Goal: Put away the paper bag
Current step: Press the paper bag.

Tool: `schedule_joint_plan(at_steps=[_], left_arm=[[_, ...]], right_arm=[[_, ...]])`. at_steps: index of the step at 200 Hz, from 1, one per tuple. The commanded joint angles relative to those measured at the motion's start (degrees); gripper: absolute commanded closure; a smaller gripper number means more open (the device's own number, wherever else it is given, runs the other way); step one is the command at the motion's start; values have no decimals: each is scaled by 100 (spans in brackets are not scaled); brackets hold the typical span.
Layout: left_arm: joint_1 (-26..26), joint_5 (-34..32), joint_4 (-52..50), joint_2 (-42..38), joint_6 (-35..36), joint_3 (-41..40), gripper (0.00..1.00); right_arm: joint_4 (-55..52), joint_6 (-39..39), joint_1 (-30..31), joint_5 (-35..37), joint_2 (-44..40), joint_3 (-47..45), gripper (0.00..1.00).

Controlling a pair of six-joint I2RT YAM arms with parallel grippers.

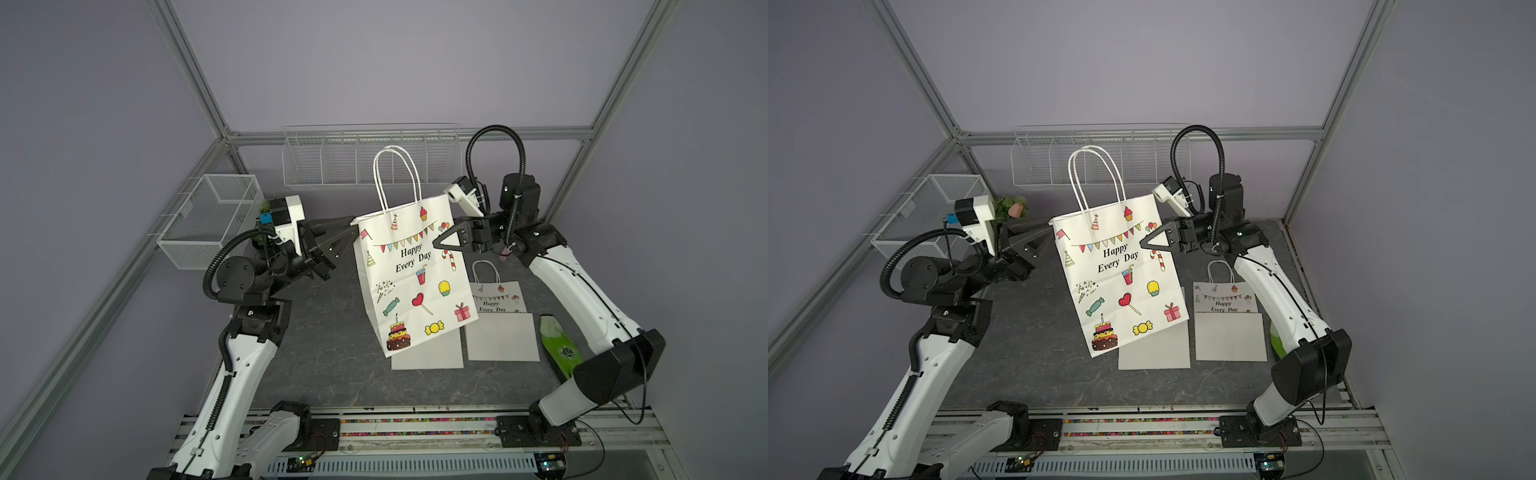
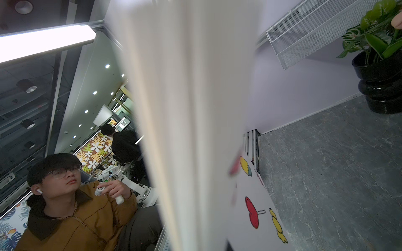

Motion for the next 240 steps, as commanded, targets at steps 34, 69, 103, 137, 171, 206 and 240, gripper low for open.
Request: schedule_joint_plan(at_steps=[34, 69, 103, 137, 171, 206, 240], left_arm=[[-16, -78, 288, 25, -223, 142, 71], [-21, 5, 389, 93, -306, 174, 100], [-22, 17, 420, 90, -341, 177, 100], [-21, -58, 305, 27, -290, 178, 100], [-15, 272, -169, -86, 55, 198, 17], [-19, 681, -1038, -253, 766, 227, 20], [-20, 789, -1159, -123, 764, 299, 38]], right_arm=[[94, -24, 46, -112, -131, -134, 93], [92, -37, 35, -122, -168, -150, 93], [86, -35, 41, -113, -207, -161, 93], [75, -25, 36, -121, -254, -159, 93], [76, -38, -74, -82, -387, -137, 93], [26, -36, -123, -60, -485, -91, 93], [6, -34, -97, -30, -466, -118, 93]])
